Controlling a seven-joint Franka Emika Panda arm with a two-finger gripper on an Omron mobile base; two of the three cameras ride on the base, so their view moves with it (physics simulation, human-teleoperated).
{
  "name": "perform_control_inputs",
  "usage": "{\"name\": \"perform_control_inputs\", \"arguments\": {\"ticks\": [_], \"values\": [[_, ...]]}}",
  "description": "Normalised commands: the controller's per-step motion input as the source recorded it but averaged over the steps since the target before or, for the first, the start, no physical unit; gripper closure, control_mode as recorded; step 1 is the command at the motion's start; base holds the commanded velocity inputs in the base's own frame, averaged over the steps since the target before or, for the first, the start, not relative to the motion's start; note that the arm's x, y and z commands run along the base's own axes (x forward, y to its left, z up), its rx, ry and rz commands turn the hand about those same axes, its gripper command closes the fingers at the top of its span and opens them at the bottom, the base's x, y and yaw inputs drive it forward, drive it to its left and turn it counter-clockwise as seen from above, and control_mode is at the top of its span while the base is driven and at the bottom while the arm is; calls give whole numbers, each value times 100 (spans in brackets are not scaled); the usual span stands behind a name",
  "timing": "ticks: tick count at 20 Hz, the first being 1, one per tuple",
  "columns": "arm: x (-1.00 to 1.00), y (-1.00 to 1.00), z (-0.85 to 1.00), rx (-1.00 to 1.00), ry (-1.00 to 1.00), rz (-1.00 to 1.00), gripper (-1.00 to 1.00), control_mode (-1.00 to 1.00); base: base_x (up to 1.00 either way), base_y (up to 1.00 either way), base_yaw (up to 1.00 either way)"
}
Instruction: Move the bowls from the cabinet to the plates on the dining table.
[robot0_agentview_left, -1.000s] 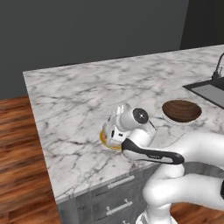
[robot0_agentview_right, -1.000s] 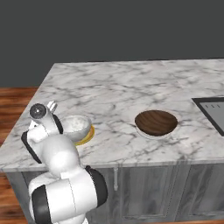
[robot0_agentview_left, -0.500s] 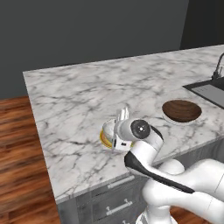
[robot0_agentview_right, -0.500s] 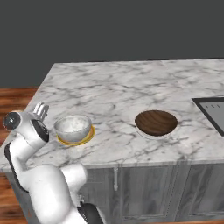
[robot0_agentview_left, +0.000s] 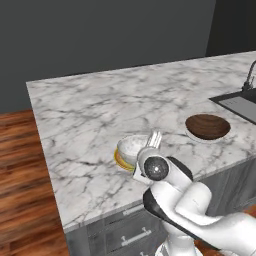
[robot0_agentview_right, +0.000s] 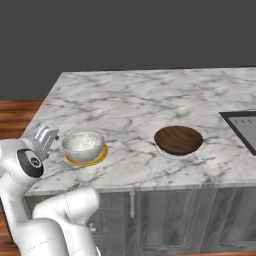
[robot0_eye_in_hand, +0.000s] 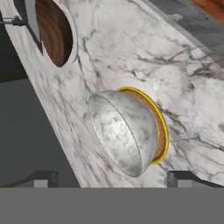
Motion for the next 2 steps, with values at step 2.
{"name": "perform_control_inputs", "arguments": {"ticks": [2], "values": [[-24,-34,37,2,-3,-33,-100,-100,0,0,0]]}}
